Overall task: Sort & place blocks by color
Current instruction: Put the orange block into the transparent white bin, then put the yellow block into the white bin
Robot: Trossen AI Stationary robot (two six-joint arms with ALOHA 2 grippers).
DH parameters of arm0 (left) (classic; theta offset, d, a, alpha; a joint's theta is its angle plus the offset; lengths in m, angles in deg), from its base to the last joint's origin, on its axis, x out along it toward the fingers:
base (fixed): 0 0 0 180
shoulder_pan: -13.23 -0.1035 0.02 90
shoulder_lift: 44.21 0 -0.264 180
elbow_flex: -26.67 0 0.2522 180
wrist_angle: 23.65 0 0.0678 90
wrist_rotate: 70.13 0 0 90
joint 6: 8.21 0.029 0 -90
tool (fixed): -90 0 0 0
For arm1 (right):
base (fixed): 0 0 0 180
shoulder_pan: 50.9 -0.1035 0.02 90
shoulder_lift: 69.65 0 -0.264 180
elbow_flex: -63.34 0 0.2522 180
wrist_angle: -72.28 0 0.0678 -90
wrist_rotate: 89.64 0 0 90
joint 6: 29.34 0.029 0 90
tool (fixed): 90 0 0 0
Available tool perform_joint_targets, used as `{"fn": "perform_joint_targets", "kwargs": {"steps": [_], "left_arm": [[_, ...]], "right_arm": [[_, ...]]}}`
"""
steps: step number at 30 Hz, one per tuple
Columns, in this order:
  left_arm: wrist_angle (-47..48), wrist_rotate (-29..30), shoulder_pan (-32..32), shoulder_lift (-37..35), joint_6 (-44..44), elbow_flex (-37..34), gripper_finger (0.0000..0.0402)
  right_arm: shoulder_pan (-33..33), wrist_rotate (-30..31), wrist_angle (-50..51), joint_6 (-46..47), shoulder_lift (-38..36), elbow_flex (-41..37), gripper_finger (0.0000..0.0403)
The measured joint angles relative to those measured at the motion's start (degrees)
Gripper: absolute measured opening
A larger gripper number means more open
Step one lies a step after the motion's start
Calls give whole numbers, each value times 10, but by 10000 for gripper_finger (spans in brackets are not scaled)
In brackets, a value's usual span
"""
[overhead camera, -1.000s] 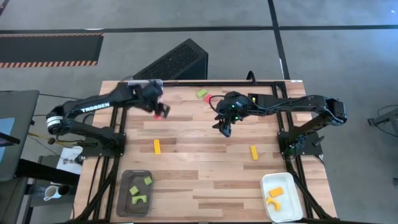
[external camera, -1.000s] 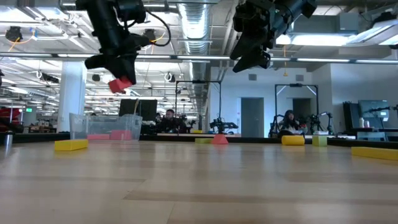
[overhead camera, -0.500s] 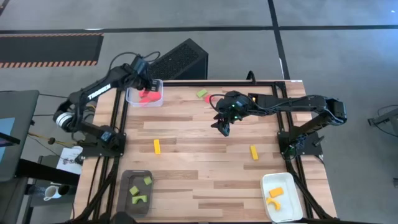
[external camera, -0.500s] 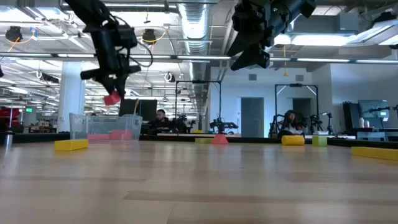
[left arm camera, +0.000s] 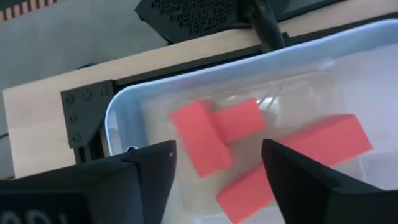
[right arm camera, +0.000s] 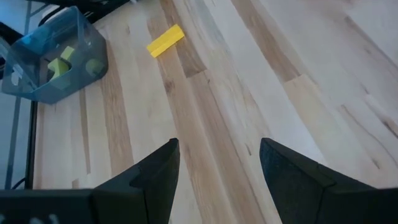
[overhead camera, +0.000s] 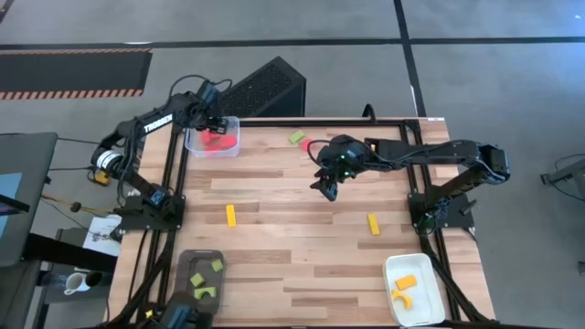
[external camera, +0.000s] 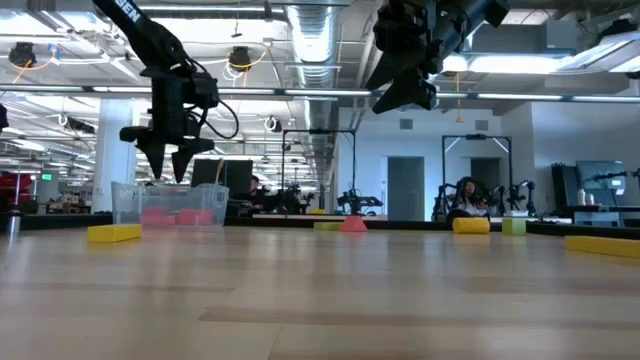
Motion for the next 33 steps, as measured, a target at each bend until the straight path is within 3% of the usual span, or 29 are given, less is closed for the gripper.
{"fn": "perform_joint_targets", "kwargs": {"steps": [9, 15, 24, 33], "left_arm": [[77, -25, 9, 0, 22, 81, 272], [99, -58, 74, -15, 17, 106, 274], [91, -64, 215, -76, 0, 106, 275], [61, -100, 238, -212, -29, 96, 275]], "right_arm": [[2, 0, 22, -2, 0, 0, 244], [37, 2, 42, -2, 0, 0, 244], [155, 2, 158, -14, 0, 0, 244], [300, 1, 184, -32, 0, 0, 244]]}}
